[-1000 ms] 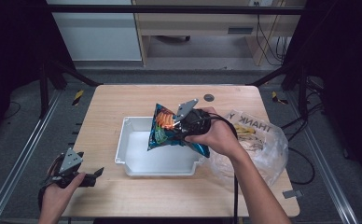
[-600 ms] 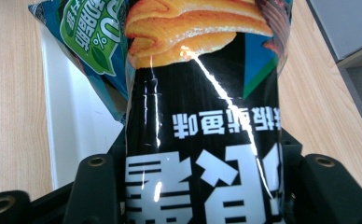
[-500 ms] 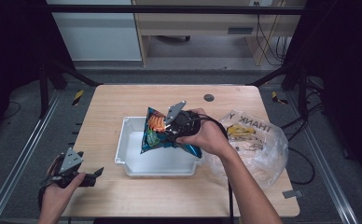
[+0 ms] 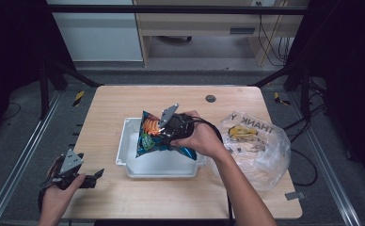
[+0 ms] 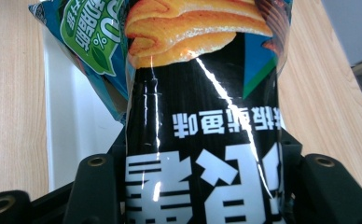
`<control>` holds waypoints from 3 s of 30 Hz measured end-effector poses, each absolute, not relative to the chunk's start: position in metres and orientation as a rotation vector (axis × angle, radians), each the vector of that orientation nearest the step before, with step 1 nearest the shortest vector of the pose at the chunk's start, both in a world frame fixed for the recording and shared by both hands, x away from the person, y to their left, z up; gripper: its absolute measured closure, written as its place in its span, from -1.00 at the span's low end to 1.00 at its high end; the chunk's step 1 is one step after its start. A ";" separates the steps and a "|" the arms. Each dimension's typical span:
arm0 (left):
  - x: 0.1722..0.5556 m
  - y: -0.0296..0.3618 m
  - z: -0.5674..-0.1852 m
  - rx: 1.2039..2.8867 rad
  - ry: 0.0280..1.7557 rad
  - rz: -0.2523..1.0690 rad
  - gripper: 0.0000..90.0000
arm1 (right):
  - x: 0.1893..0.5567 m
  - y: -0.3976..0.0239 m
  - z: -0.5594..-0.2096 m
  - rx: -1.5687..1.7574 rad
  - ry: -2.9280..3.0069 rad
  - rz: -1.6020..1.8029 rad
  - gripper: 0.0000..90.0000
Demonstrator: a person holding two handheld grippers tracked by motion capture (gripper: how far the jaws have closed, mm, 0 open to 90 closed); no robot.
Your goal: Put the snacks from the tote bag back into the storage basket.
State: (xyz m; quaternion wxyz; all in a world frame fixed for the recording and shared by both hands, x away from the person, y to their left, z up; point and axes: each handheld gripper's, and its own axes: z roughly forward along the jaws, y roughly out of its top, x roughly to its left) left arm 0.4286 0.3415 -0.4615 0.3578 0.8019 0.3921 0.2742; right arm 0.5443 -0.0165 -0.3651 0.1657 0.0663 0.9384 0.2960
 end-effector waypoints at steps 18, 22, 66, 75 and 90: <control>0.429 0.340 -0.462 2.085 1.003 0.714 -0.94 | 0.549 0.005 -0.381 0.136 2.719 0.782 0.00; 0.429 0.340 -0.462 2.086 1.001 0.712 -0.94 | 0.550 0.007 -0.384 0.125 2.730 0.764 0.00; 0.429 0.340 -0.462 2.085 0.998 0.710 -0.94 | 0.559 0.011 -0.411 0.133 2.824 0.638 -0.01; 0.429 0.339 -0.462 2.092 0.994 0.710 -0.94 | 0.562 0.016 -0.417 0.131 2.843 0.622 -0.02; 0.429 0.340 -0.462 2.087 0.996 0.712 -0.94 | 0.561 0.009 -0.406 0.214 2.775 0.669 -0.53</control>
